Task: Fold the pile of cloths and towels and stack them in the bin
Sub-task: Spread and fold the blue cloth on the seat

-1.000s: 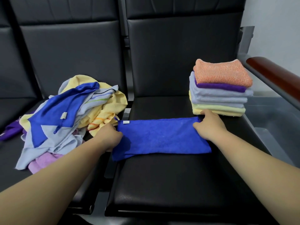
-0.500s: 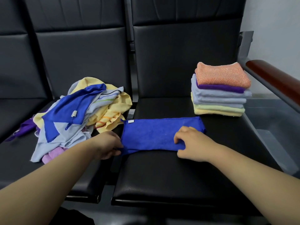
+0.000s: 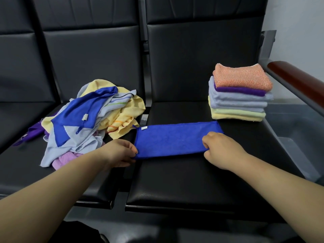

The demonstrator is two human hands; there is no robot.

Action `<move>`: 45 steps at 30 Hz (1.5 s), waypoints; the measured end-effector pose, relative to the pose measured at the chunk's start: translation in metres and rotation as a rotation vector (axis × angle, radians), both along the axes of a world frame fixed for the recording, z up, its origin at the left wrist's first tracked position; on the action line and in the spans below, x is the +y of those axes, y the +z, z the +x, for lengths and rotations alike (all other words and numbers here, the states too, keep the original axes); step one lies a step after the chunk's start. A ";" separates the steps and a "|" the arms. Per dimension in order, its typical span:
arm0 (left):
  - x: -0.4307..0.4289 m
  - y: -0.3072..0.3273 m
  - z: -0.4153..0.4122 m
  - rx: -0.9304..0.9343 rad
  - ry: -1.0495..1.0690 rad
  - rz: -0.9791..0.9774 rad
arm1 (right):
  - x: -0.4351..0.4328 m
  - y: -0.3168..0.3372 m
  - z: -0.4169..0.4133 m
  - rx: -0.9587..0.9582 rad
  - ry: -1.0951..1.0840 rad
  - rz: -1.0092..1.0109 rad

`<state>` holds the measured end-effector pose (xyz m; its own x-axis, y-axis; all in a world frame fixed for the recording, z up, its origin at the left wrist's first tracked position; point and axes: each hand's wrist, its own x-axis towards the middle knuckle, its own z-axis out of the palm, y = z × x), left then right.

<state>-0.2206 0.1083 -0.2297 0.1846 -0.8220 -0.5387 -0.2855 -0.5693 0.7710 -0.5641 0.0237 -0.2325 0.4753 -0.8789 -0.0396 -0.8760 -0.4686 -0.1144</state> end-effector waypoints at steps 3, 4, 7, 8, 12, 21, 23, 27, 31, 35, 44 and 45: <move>0.002 0.002 -0.006 -0.170 -0.135 -0.023 | 0.000 -0.001 -0.004 -0.008 -0.021 0.004; 0.002 0.004 -0.008 -0.202 -0.175 -0.027 | -0.001 -0.002 -0.005 -0.014 -0.025 0.001; 0.003 0.006 -0.013 -0.245 -0.275 -0.036 | 0.000 -0.002 -0.009 -0.021 -0.035 0.013; 0.003 0.007 -0.014 -0.268 -0.303 -0.033 | 0.001 -0.002 -0.010 -0.022 -0.037 0.023; 0.000 0.010 -0.023 -0.367 -0.353 -0.011 | 0.002 0.000 -0.014 -0.041 -0.026 0.066; -0.016 0.012 -0.049 -0.751 -0.409 -0.178 | -0.006 0.004 -0.011 -0.123 -0.171 0.087; -0.024 0.010 -0.059 -0.769 -0.419 -0.234 | -0.014 0.006 -0.010 -0.131 -0.224 0.060; -0.043 0.008 -0.080 -0.745 -0.426 -0.340 | -0.039 0.010 -0.012 -0.232 -0.395 0.020; -0.063 0.000 -0.102 -0.717 -0.459 -0.388 | -0.059 0.012 -0.016 -0.206 -0.591 0.144; -0.081 -0.004 -0.116 -0.677 -0.468 -0.420 | -0.063 0.019 -0.022 -0.193 -0.629 0.317; -0.190 0.023 -0.207 -0.735 -0.619 -0.390 | -0.050 0.031 -0.034 0.004 -0.470 0.449; -0.197 0.022 -0.215 -0.755 -0.636 -0.348 | -0.049 0.031 -0.033 0.031 -0.443 0.454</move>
